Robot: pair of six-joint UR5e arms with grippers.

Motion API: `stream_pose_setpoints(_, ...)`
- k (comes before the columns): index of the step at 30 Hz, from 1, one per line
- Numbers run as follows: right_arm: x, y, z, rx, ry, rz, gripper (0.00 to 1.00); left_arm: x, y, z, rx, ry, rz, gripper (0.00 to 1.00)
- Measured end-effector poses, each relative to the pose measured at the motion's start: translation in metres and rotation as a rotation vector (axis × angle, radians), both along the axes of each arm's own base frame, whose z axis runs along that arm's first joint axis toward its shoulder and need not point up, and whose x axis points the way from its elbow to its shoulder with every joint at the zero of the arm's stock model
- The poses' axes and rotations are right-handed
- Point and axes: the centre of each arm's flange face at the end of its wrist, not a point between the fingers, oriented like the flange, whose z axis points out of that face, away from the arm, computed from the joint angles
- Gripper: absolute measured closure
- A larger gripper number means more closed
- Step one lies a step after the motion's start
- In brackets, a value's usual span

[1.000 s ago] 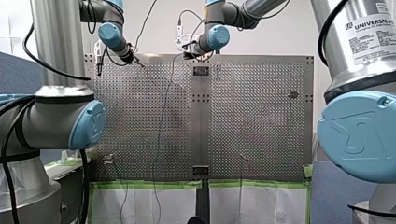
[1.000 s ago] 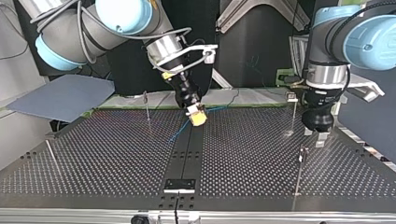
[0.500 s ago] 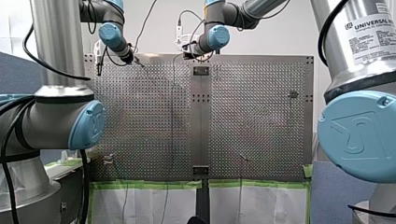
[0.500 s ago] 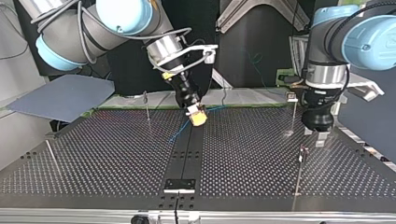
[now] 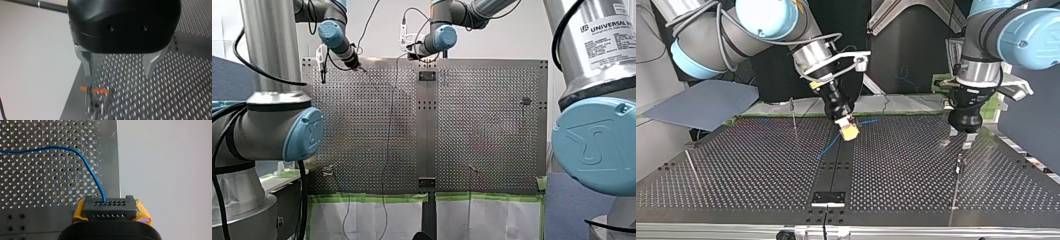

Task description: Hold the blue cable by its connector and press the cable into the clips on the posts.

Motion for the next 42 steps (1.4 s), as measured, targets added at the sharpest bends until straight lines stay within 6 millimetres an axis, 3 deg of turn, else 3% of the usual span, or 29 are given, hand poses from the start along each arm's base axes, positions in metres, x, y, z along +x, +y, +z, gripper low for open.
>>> stream_pose_setpoints(8,0.013,-0.010,-0.008,0.004,0.003,0.005,1.00,-0.010,-0.019,0.006,-0.070,-0.013,-0.088,0.00)
stream_pose_setpoints(28,0.024,-0.018,0.002,-0.020,-0.012,0.022,1.00,-0.012,-0.064,-0.018,-0.264,0.082,-0.309,0.00)
stream_pose_setpoints(42,0.023,-0.020,0.002,-0.023,-0.004,0.021,1.00,-0.004,-0.071,-0.028,-0.393,0.116,-0.314,0.00)
